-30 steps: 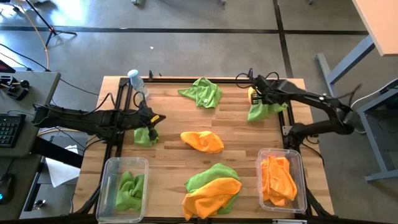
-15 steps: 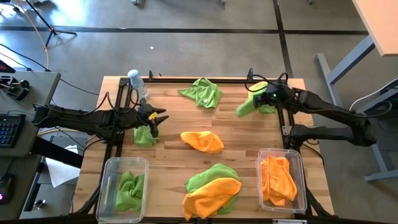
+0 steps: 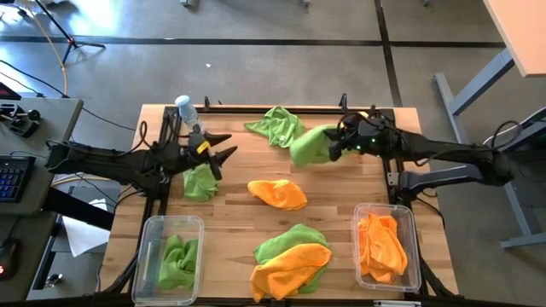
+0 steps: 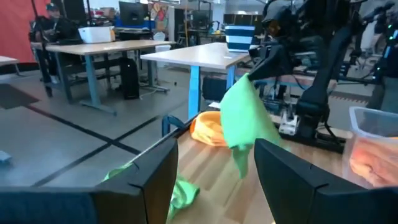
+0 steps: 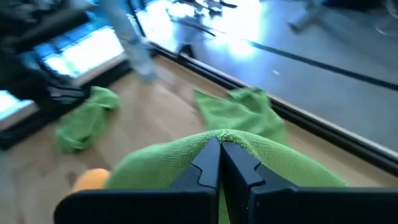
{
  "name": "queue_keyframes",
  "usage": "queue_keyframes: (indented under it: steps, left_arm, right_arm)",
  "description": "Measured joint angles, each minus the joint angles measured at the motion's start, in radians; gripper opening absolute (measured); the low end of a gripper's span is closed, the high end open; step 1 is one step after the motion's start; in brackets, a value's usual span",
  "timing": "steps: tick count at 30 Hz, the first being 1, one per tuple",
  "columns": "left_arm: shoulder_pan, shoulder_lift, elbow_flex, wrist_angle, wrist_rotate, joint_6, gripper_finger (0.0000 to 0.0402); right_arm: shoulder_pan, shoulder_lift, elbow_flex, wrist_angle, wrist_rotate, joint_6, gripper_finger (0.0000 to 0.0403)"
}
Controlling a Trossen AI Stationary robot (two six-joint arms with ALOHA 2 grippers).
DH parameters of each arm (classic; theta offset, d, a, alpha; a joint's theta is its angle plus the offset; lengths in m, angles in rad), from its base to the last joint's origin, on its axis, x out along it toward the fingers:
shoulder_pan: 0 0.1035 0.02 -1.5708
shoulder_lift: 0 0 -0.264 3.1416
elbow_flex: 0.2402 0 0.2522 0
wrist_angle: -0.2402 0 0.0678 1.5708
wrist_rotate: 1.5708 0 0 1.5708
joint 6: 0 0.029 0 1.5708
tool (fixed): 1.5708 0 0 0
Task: Sort microfiber towel by color & place in baskets
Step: Put the green towel into the left transparent bin
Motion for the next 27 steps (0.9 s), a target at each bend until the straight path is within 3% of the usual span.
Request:
queue_keyframes:
  steps: [6, 20, 27]
  left_arm:
    - [0.054, 0.154, 0.177, -0.051, 0.084, 0.031, 0.0200]
    - [0.176, 0.556, 0.628, -0.188, 0.443, 0.115, 0.0200]
    - [0.178, 0.651, 0.749, -0.235, 0.530, 0.115, 0.0200]
  right_arm:
    - [0.037, 0.071, 0.021, 0.136, -0.057, -0.088, 0.0000]
    - [0.107, 0.335, 0.421, -0.018, -0.124, -0.403, 0.0000]
    - [0.133, 0.372, 0.517, -0.019, -0.157, -0.525, 0.0000]
